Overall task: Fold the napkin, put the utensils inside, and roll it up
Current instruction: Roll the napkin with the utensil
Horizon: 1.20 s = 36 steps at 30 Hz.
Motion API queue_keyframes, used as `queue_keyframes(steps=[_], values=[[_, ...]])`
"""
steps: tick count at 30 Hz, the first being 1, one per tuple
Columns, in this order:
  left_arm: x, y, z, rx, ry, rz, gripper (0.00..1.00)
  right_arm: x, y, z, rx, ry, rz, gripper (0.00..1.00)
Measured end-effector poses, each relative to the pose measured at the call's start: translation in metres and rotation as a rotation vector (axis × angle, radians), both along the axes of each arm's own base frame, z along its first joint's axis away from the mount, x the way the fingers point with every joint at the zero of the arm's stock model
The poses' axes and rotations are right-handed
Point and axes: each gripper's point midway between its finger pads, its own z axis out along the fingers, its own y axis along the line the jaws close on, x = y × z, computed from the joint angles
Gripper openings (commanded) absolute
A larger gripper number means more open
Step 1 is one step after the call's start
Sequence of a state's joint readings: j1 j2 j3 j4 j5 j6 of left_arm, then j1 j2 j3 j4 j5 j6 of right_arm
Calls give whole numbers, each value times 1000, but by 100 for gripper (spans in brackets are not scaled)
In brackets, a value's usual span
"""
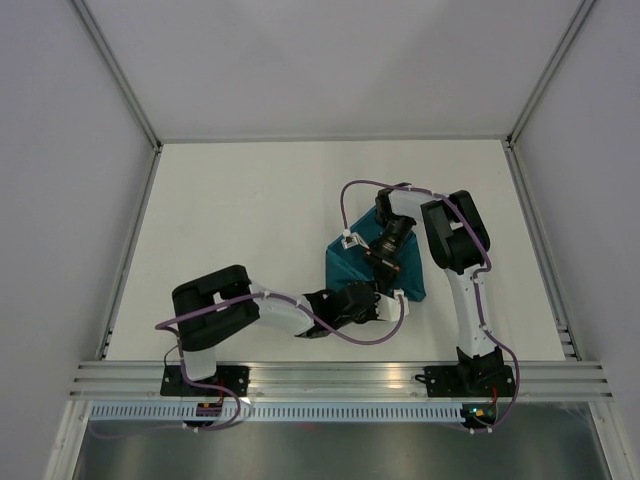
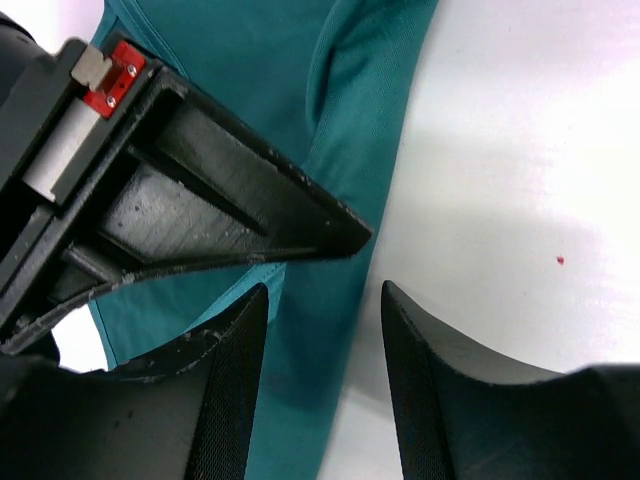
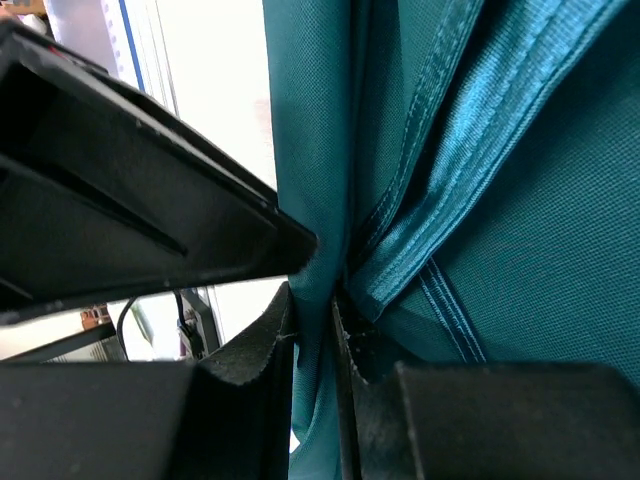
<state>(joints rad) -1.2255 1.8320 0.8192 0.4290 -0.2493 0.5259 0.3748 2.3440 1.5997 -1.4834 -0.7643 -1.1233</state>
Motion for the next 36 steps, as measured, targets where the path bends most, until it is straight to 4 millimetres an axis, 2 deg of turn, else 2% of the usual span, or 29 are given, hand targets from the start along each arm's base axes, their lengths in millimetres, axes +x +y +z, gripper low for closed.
queue_keyframes(steps=[5,8,10,14,19,25,30,36], values=[[3,-10,0,-16,-3,-7,55,0,0,0,-4,5,-2,22],[4,-12,-1,-18,-2,-8,49,0,-2,0,-10,12,-6,22],[4,-13,-3,-16,6,-11,40,-1,-3,0,-12,16,-7,22],[5,-16,-7,-4,31,-16,33,0,-5,0,-19,18,-5,22],[2,-18,-10,-4,88,-33,16,0,-6,0,-24,19,-4,24],[1,-21,-10,1,156,-58,2,0,-9,1,-37,26,-15,34],[-1,-22,-11,-15,230,-79,2,0,-10,5,-51,45,-38,49],[1,-23,-11,-40,304,-97,2,7,-12,13,-57,6,-87,60]])
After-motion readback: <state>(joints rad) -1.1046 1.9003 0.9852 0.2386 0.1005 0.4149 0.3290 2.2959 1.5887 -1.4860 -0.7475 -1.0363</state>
